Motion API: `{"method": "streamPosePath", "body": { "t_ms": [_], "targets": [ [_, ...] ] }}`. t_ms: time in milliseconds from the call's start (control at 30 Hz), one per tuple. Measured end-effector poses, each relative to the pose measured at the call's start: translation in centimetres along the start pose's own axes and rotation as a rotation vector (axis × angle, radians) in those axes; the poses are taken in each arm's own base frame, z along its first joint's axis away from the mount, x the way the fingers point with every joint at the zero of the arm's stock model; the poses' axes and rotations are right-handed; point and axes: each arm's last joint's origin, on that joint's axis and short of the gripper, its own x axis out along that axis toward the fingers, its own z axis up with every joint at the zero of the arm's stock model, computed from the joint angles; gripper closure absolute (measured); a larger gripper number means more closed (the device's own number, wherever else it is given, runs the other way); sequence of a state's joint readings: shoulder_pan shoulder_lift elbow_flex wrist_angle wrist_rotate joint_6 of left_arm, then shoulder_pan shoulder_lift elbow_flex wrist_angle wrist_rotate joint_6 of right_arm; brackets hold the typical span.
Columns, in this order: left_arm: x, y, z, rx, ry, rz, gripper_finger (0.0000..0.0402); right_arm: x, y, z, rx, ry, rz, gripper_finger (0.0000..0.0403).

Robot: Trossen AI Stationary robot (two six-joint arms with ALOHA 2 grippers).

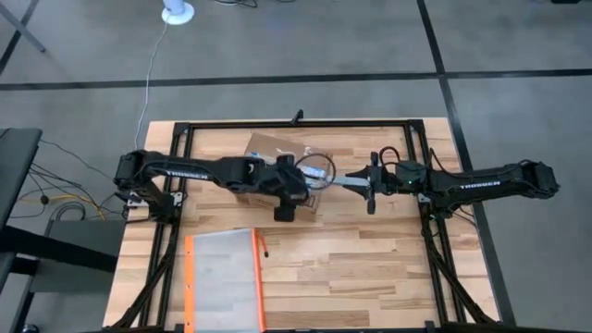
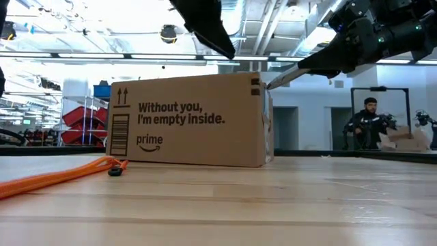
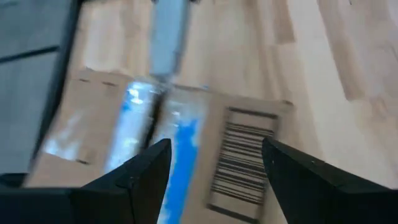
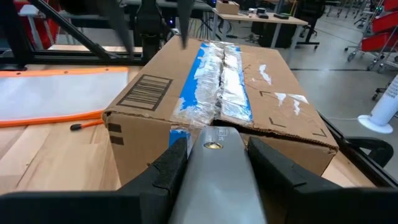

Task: Unpack boxes
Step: Open the cardboard box with the silver cutter

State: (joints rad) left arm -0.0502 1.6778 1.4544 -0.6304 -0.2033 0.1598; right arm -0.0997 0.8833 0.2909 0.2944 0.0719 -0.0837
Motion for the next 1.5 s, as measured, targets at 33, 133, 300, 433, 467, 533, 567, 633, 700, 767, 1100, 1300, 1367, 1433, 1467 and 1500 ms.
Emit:
{"method": "streamPosePath", "body": {
  "t_ms": [33, 133, 300, 433, 467, 533, 567, 633, 700, 767, 1100, 1300, 1367, 1433, 1467, 1500],
  "targets": [
    [0.2, -0.4, -0.1, 0.001, 0.014, -0.012, 0.0165, 0.0, 0.0, 0.0, 0.000, 0.000, 0.000, 0.0285],
    [1.7, -1.6, -0.6, 0.017, 0.084, -0.012, 0.0165, 0.0, 0.0, 0.0, 0.000, 0.000, -0.001, 0.0285],
    [2.7, -2.5, -0.7, 0.058, 0.107, 0.099, 0.0165, 0.0, 0.0, 0.0, 0.001, 0.001, -0.004, 0.0285],
    [3.2, -2.4, -0.6, 0.040, 0.099, 0.140, 0.0165, 0.0, 0.1, 0.0, 0.001, 0.005, 0.003, 0.0285],
    [3.3, -2.2, -0.5, 0.035, 0.091, 0.144, 0.0165, 0.0, 0.2, 0.0, -0.003, 0.007, 0.001, 0.0285],
    [3.3, -2.0, -0.3, 0.020, 0.066, 0.148, 0.0165, 0.0, 0.5, 0.0, -0.008, 0.007, 0.001, 0.0285],
    [3.4, -1.9, -0.2, 0.015, 0.060, 0.148, 0.0165, -0.1, 0.7, 0.0, -0.012, 0.007, 0.002, 0.0285],
    [3.4, -1.6, -0.2, 0.003, 0.058, 0.149, 0.0165, -0.1, 1.0, 0.0, -0.019, 0.006, 0.002, 0.0285],
    [3.5, -1.3, -0.3, -0.010, 0.059, 0.149, 0.0165, -0.1, 1.3, 0.0, -0.025, 0.005, 0.006, 0.0285],
    [3.5, -1.1, -0.3, -0.020, 0.060, 0.152, 0.0165, -0.2, 1.6, 0.1, -0.022, 0.005, 0.009, 0.0285],
    [4.1, -0.3, -0.3, -0.024, 0.049, 0.156, 0.0165, -0.4, 2.7, 1.1, 0.002, 0.040, -0.009, 0.0285],
    [4.7, -0.4, -0.2, -0.024, 0.039, 0.154, 0.0165, -0.5, 2.7, 2.0, 0.098, 0.051, -0.016, 0.0285],
    [4.7, -0.4, -0.2, -0.015, 0.038, 0.154, 0.0165, -0.5, 2.7, 2.5, 0.139, 0.045, -0.017, 0.0285],
    [4.7, -0.4, -0.2, -0.011, 0.039, 0.154, 0.0165, -0.5, 2.7, 2.9, 0.160, 0.057, -0.018, 0.0285],
    [4.7, -0.4, -0.2, -0.011, 0.036, 0.155, 0.0165, -0.6, 2.7, 3.2, 0.160, 0.070, -0.018, 0.0285],
    [4.7, -0.4, -0.2, -0.007, 0.034, 0.155, 0.0165, -0.6, 2.7, 3.5, 0.157, 0.087, -0.018, 0.0285]
  ]
}}
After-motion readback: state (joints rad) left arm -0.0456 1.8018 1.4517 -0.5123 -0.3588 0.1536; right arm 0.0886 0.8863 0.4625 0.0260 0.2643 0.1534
